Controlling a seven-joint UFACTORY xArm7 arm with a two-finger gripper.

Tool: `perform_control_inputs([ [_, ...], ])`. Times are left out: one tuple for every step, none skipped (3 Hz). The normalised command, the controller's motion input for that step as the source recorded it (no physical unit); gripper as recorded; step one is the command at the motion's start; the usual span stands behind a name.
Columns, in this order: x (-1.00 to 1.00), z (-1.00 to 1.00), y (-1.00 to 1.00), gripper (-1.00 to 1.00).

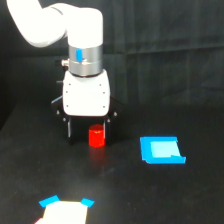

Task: Pick up the red object from the table

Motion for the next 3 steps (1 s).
perform_control_inputs([
  [0.37, -0.52, 0.24, -0.96],
  [0.21, 0.04, 0.29, -0.91],
  [-0.21, 0.52, -0.47, -1.0],
])
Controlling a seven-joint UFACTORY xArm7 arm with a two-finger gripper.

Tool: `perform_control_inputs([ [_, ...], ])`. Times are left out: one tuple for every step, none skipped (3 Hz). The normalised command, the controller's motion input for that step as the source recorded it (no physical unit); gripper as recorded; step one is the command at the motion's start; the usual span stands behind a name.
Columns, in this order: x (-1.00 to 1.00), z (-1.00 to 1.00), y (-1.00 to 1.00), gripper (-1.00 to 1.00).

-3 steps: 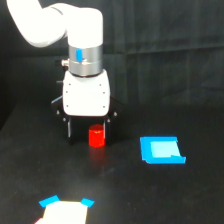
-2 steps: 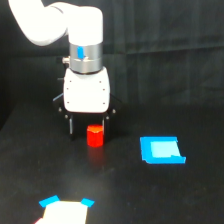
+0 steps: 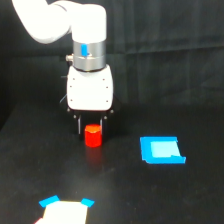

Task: Pick up the red object from the table

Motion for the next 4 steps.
perform_control_inputs([
  [-0.04, 0.74, -0.87, -0.97],
  [0.28, 1.0, -0.95, -1.0],
  [0.02, 1.0, -0.61, -0.69],
  [-0.36, 1.0, -1.0, 0.12],
])
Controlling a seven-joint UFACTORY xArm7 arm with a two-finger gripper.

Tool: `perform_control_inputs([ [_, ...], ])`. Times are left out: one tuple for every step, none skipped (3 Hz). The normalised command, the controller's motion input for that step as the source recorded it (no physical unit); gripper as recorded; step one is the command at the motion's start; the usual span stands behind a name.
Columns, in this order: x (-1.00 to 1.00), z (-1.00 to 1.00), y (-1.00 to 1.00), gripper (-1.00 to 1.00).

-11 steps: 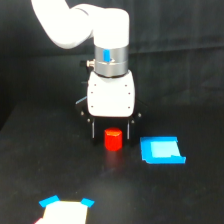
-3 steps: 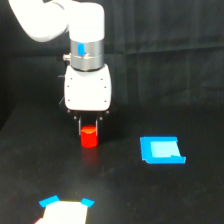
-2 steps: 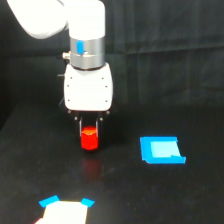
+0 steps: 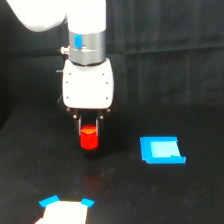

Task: Pick up the red object from the table

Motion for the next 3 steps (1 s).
perform_control_inputs([
  [-0.13, 1.0, -1.0, -0.25],
  [1.0, 1.0, -0.13, -0.13],
  [0.57, 1.0, -0.11, -1.0],
])
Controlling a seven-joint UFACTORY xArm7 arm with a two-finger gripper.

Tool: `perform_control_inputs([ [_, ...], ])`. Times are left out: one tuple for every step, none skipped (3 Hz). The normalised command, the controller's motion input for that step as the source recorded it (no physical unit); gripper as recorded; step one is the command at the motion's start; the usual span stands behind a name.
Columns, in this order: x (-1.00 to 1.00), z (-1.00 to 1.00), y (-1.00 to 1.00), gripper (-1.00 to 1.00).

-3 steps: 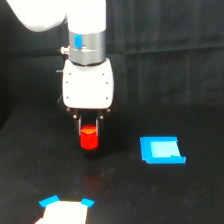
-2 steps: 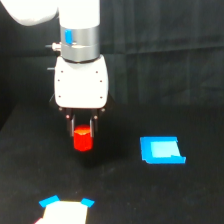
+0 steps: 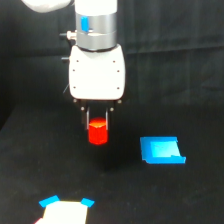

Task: Pick up the red object from the table

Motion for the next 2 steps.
perform_control_inputs([
  [0.68, 1.0, -0.06, -1.0],
  [0.83, 1.0, -0.28, -1.0],
])
